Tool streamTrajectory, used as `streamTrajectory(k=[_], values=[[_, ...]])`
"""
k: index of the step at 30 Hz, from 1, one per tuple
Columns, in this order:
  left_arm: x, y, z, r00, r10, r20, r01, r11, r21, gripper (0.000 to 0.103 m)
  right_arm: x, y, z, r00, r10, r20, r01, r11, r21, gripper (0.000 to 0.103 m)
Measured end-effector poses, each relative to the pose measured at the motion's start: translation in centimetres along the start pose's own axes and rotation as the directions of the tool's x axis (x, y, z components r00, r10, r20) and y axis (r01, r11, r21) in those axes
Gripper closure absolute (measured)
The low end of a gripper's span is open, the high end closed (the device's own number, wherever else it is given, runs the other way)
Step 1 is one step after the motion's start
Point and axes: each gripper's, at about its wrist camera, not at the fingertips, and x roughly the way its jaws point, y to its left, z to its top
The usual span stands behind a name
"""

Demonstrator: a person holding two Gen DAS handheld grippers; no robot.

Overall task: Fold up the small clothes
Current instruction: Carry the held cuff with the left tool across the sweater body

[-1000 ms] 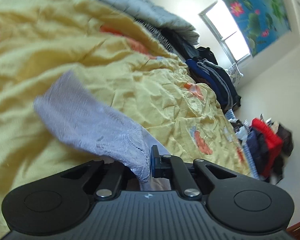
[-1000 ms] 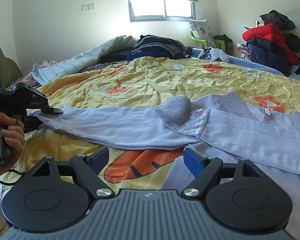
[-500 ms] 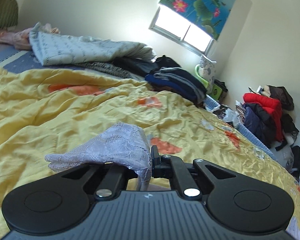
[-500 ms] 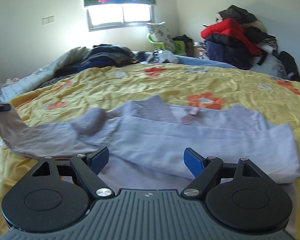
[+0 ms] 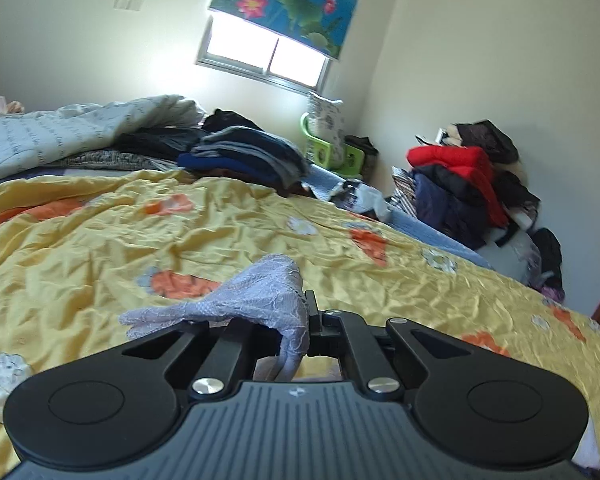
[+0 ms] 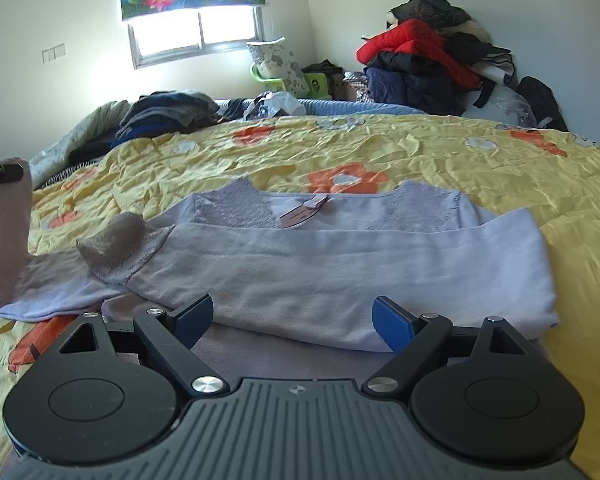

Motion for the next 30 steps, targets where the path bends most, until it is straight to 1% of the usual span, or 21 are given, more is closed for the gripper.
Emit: streamTrajectory(k=[4, 6, 10, 14, 23, 30], values=[[0.5, -1.4, -1.3, 0.999, -0.014, -0.032, 0.014, 1.0, 0.015, 0.098, -0.5, -0.4, 0.1, 0.998, -0.054, 0.029, 0.055, 0.997, -0.053, 0.012], [0.9, -1.9, -1.9, 0.999, -0.015, -0.05, 0.016, 1.0, 0.024, 0.098, -0.4, -0.8, -0.1, 0.997, -0.068, 0.022, 0.069, 0.996, -0.054, 0.01], [1.2, -2.8, -2.6, 0.998, -0.008, -0.069, 0.012, 0.998, 0.059, 0.098, 0.2, -1.8, -0.4, 0.998, -0.061, -0.018, 0.061, 0.998, -0.014, 0.009], [1.4, -3.4, -2.9, 0.997, -0.005, -0.073, 0.011, 0.996, 0.086, 0.098, 0.3, -2.0, -0.5, 0.998, -0.052, -0.022, 0.052, 0.999, -0.002, 0.008], [2.1, -4.2, -3.1, 0.996, -0.002, -0.091, 0.013, 0.994, 0.113, 0.098, 0.1, -2.2, -0.6, 0.999, -0.046, -0.013, 0.046, 0.999, 0.022, 0.008], [2.5, -5.8, -3.0, 0.995, -0.014, -0.094, 0.029, 0.988, 0.154, 0.098, 0.0, -2.2, -0.5, 0.999, -0.043, -0.022, 0.043, 0.999, 0.01, 0.008]])
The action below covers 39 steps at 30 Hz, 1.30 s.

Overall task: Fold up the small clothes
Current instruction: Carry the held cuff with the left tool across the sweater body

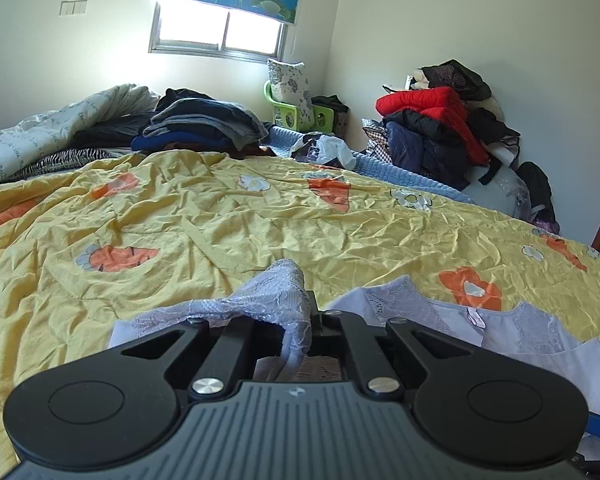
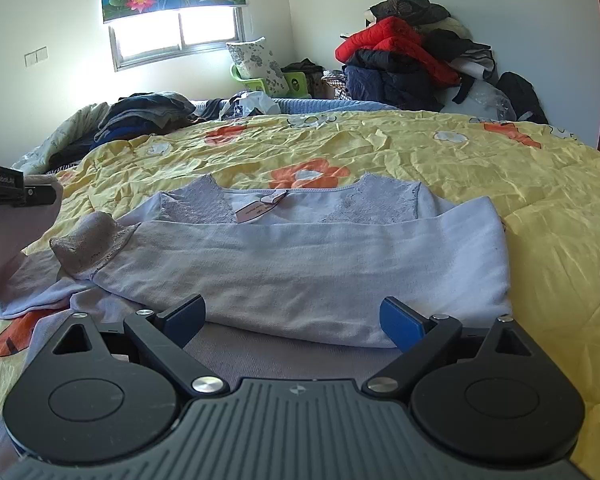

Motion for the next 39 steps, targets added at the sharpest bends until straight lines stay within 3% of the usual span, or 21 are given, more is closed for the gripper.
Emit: streamTrajectory(k=[9, 19, 28, 39], values=[[0.3, -5.0, 0.8, 0.998, -0.068, -0.006, 0.068, 0.996, 0.059, 0.098, -1.3, -0.9, -0.2, 1.0, -0.002, -0.012, 0.002, 0.999, -0.044, 0.008], [0.5, -12.3, 0.6, 0.985, -0.169, -0.034, 0.172, 0.977, 0.123, 0.098, -3.5, -3.5, -1.3, 0.998, -0.066, -0.007, 0.066, 0.997, -0.047, 0.008], [0.0, -18.7, -0.4, 0.969, -0.241, -0.059, 0.248, 0.946, 0.209, 0.098, -4.7, -6.0, -2.4, 0.997, -0.072, -0.02, 0.073, 0.996, 0.042, 0.008], [0.6, -23.0, -2.5, 0.951, -0.285, -0.116, 0.306, 0.916, 0.259, 0.098, -5.5, -7.5, -3.0, 0.997, -0.079, -0.021, 0.08, 0.993, 0.087, 0.008]])
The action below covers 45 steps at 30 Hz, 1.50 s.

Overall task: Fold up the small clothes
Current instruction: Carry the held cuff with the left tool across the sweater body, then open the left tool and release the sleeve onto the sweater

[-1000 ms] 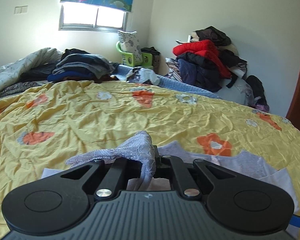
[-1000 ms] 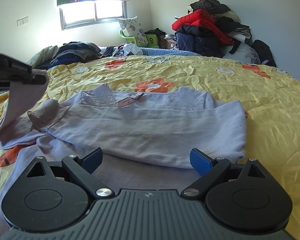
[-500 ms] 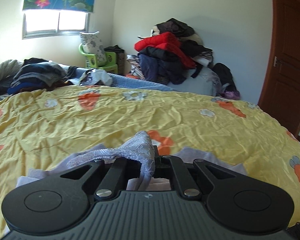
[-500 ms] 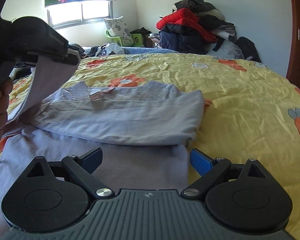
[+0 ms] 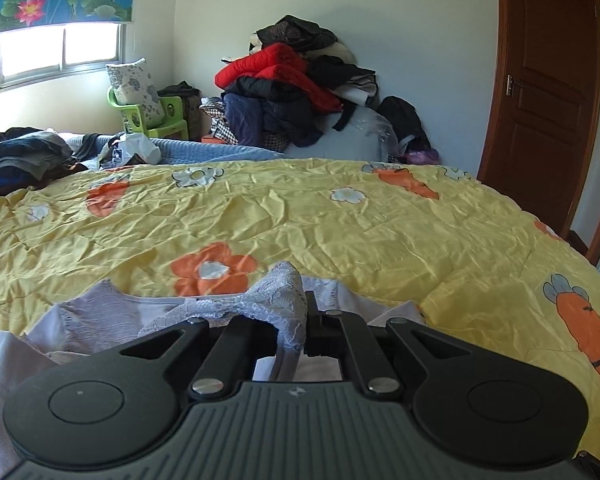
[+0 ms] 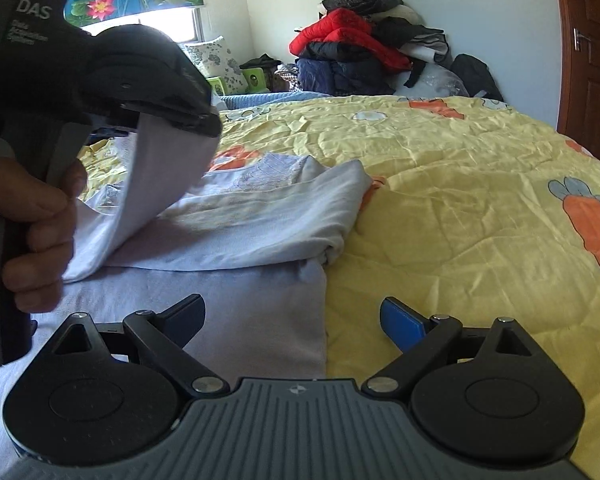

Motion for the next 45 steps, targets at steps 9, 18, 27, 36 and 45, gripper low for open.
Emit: streamTrajectory(k=[9, 18, 27, 36, 45], values=[[1.3, -1.4, -0.2, 1.0, -0.005, -0.025, 0.005, 1.0, 0.014, 0.098, 0.0, -0.8, -0.3, 1.0, 0.004, -0.006, -0.004, 0.999, 0.05, 0.008], [1.7, -2.3, -0.3, 0.999, -0.023, -0.041, 0.025, 0.999, 0.035, 0.098, -0.3, -1.5, -0.5, 1.0, -0.008, 0.007, 0.007, 0.996, 0.09, 0.008], [2.1, -3.7, -1.0, 0.997, -0.052, -0.061, 0.055, 0.997, 0.058, 0.098, -1.3, -2.6, -0.6, 0.998, -0.054, 0.018, 0.052, 0.994, 0.101, 0.007], [2.4, -5.4, -1.3, 0.99, -0.107, -0.093, 0.115, 0.99, 0.087, 0.098, -1.6, -3.7, -0.9, 0.997, -0.072, 0.015, 0.07, 0.989, 0.13, 0.007], [2.3, -6.3, -1.0, 0.961, -0.24, -0.137, 0.254, 0.962, 0.096, 0.076, -1.9, -4.0, -1.1, 0.996, -0.092, 0.006, 0.09, 0.988, 0.124, 0.007]])
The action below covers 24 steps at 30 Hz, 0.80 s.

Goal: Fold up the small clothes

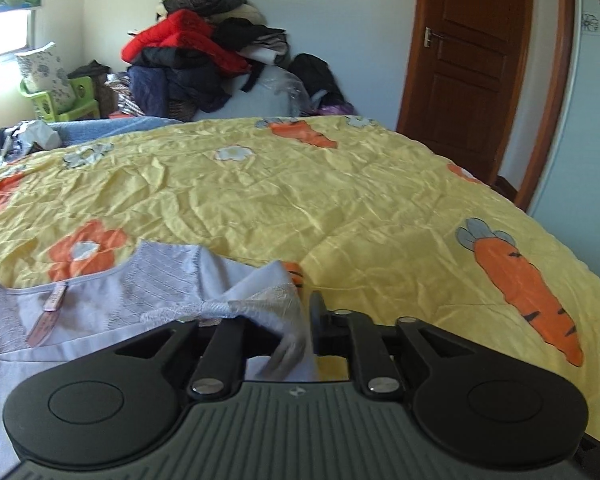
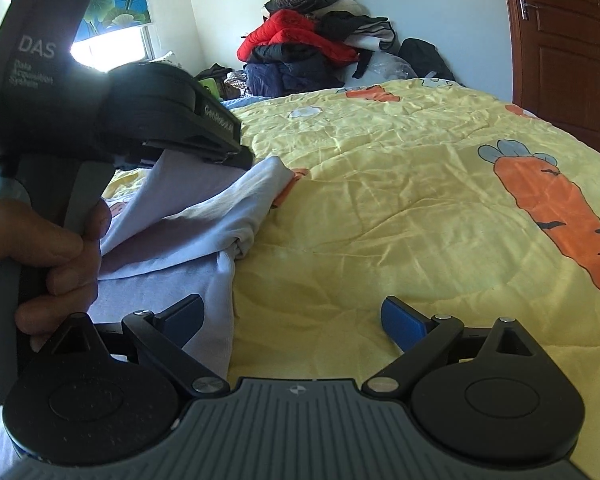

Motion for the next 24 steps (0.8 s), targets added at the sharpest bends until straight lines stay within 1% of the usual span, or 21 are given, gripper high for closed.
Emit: streamTrajectory(k=[1, 2, 3, 4, 5, 7, 9, 12, 14, 15, 17, 19, 21, 23, 24], values=[[0.1, 0.0, 0.0, 1.0, -0.02, -0.004, 0.02, 1.0, -0.002, 0.066, -0.1, -0.1, 0.0, 1.0, -0.002, -0.001, 0.002, 1.0, -0.001, 0.007], [0.0, 0.0, 0.0, 0.999, -0.035, -0.005, 0.035, 0.999, -0.006, 0.039, -0.1, -0.1, 0.0, 1.0, -0.004, -0.002, 0.004, 1.0, -0.001, 0.007], [-0.2, -0.1, 0.0, 0.999, -0.042, 0.008, 0.043, 0.999, -0.01, 0.018, -0.1, -0.1, 0.0, 1.0, -0.007, -0.002, 0.007, 1.0, -0.002, 0.007], [-0.5, -0.2, 0.1, 0.998, -0.044, 0.032, 0.044, 0.999, -0.007, 0.014, -0.2, -0.2, 0.0, 1.0, -0.01, -0.002, 0.01, 1.0, -0.003, 0.007], [-0.9, -0.3, 0.1, 0.997, -0.045, 0.054, 0.045, 0.999, 0.004, 0.013, -0.2, -0.3, 0.0, 1.0, -0.011, -0.002, 0.011, 1.0, -0.004, 0.007], [-1.4, -0.6, 0.7, 0.996, -0.055, 0.068, 0.053, 0.998, 0.026, 0.013, -0.2, -0.4, -0.1, 1.0, -0.017, -0.002, 0.017, 1.0, -0.002, 0.007], [-2.5, -0.4, 1.3, 0.993, -0.057, 0.107, 0.054, 0.998, 0.027, 0.013, -0.3, -0.6, -0.1, 1.0, -0.023, -0.002, 0.023, 1.0, 0.001, 0.007], [-4.5, 1.3, 2.2, 0.983, -0.019, 0.182, 0.02, 1.0, -0.001, 0.013, -0.5, -0.7, 0.0, 1.0, -0.031, 0.007, 0.031, 1.0, 0.002, 0.007], [-5.6, 3.1, 2.3, 0.978, 0.035, 0.204, -0.026, 0.999, -0.044, 0.013, -0.7, -0.7, 0.2, 0.999, -0.037, 0.021, 0.037, 0.999, 0.004, 0.007], [-6.0, 4.3, 2.3, 0.976, 0.077, 0.204, -0.063, 0.995, -0.077, 0.013, -0.8, -0.7, 0.4, 0.999, -0.04, 0.036, 0.04, 0.999, 0.008, 0.007], [-6.5, 6.7, 1.8, 0.971, 0.165, 0.175, -0.141, 0.979, -0.145, 0.013, -0.9, -0.6, 0.6, 0.997, -0.04, 0.059, 0.039, 0.999, 0.017, 0.007], [-6.9, 9.2, 0.7, 0.96, 0.246, 0.136, -0.217, 0.956, -0.198, 0.013, -0.9, -0.1, 1.0, 0.997, -0.017, 0.077, 0.016, 1.0, 0.015, 0.007], [-7.4, 11.3, -0.6, 0.943, 0.315, 0.105, -0.288, 0.933, -0.215, 0.013, -0.7, 0.7, 1.5, 0.996, 0.025, 0.085, -0.024, 1.0, -0.012, 0.006], [-7.9, 12.8, -2.0, 0.929, 0.362, 0.081, -0.338, 0.917, -0.213, 0.013, -0.2, 2.0, 2.1, 0.992, 0.099, 0.084, -0.094, 0.994, -0.056, 0.006], [-8.2, 13.5, -2.8, 0.924, 0.377, 0.068, -0.356, 0.911, -0.21, 0.013, 0.1, 2.7, 2.6, 0.985, 0.149, 0.083, -0.143, 0.987, -0.078, 0.006]])
